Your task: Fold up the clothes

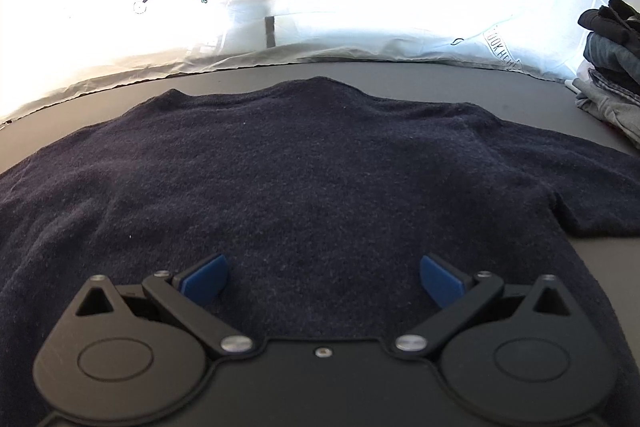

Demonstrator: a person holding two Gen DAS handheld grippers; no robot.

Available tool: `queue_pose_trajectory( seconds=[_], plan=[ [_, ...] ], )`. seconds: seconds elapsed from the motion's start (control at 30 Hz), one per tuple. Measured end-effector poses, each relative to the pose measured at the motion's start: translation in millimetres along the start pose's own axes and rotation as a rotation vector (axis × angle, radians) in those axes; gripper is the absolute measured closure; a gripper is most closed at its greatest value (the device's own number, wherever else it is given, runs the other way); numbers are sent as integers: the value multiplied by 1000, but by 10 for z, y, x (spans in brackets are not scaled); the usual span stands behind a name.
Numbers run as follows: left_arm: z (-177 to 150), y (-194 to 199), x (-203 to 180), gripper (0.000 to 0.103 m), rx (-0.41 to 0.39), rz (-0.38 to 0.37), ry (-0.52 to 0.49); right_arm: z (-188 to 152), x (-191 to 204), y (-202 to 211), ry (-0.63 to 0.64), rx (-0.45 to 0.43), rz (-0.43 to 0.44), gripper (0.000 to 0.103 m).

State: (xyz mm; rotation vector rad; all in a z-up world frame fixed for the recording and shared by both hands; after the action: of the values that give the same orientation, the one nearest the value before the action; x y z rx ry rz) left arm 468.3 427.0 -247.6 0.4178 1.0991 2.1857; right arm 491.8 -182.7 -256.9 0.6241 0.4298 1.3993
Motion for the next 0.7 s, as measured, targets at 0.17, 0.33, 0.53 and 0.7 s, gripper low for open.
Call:
queue_pose_trajectory(
  seconds=[0.17, 0.33, 0.53, 0.7],
  plan=[
    [58, 244, -350, 92, -15, -180, 3, 1, -2, -10, -1, -1, 3, 0],
    [-17, 910, -1230, 93, -83, -435, -205, 3, 2, -11, 0, -2, 4, 0],
    [-663, 1636, -2247, 74, 3, -741, -438, 0, -3, -11, -2, -2, 6, 0],
    [-1045, 1863, -2411, 50, -4, -781, -589, -2, 3, -1, -1, 1, 6, 0]
  ],
)
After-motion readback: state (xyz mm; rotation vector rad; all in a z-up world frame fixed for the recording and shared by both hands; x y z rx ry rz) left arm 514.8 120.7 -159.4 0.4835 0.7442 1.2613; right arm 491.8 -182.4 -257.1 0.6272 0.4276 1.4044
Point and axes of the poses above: each gripper's, at about its wrist camera, not at the fingertips, and y roughly against the way its jaws point, x to its left, z to its top, the point moved 10 cm from there along -y, roughly the way its jaws point, and after that the axes turned 7 degrees about z, right-handed, at the moved point
